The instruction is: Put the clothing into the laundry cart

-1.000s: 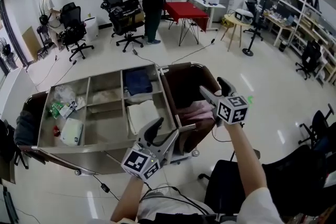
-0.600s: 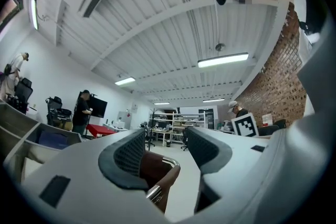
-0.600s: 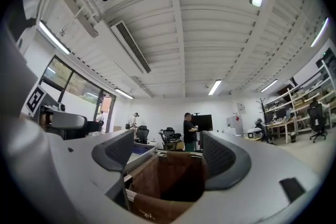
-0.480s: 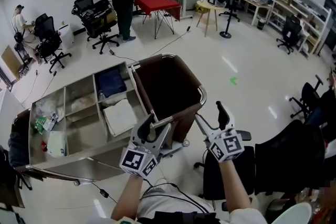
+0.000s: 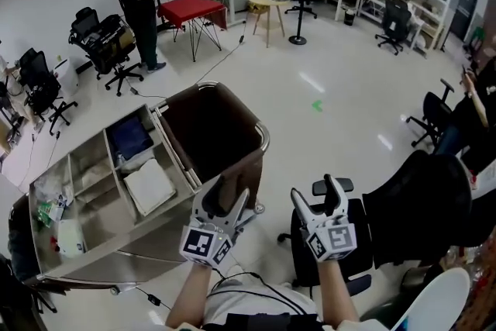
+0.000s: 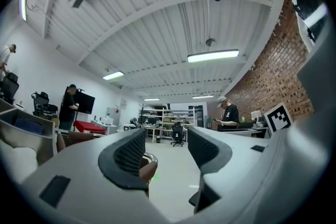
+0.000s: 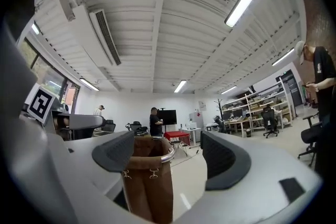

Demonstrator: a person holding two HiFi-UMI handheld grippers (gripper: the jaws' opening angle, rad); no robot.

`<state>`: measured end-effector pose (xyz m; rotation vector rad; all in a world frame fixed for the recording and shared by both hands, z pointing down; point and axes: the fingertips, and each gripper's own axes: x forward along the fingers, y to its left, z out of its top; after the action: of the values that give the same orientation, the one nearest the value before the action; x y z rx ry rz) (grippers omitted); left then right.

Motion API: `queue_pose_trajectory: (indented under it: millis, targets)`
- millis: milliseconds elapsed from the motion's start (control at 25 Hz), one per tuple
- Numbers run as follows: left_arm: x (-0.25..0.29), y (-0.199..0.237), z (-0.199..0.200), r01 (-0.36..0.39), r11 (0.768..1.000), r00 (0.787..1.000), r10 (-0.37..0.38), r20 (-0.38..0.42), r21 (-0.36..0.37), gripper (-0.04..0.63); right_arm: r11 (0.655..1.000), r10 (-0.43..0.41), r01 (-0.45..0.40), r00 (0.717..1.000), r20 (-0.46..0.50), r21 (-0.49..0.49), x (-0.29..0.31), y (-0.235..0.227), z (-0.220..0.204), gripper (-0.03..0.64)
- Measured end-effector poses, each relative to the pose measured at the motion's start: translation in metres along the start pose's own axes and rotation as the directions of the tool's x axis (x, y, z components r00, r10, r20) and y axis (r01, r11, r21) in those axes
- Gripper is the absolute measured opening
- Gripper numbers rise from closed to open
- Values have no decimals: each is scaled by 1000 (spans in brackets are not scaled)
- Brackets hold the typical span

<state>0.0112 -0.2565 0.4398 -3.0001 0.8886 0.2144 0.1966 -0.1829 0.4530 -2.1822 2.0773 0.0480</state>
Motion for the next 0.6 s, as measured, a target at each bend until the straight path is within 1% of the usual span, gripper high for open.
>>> queue_pose_trajectory:
  millis: [240, 440, 600]
  targets:
    - [11, -19, 3, 51, 999, 999, -51, 2, -6, 245, 999, -19, 19, 1000, -11, -30, -17, -5, 1, 433]
    - [13, -29, 2, 74, 997, 997, -74, 2, -5, 245, 1000, -27, 27, 1000, -5, -13, -22, -6, 0, 431]
    - [11, -29, 1, 78, 997, 997, -78, -2, -13, 245, 1000, -17, 17, 1000, -17, -19, -22, 0, -1, 431]
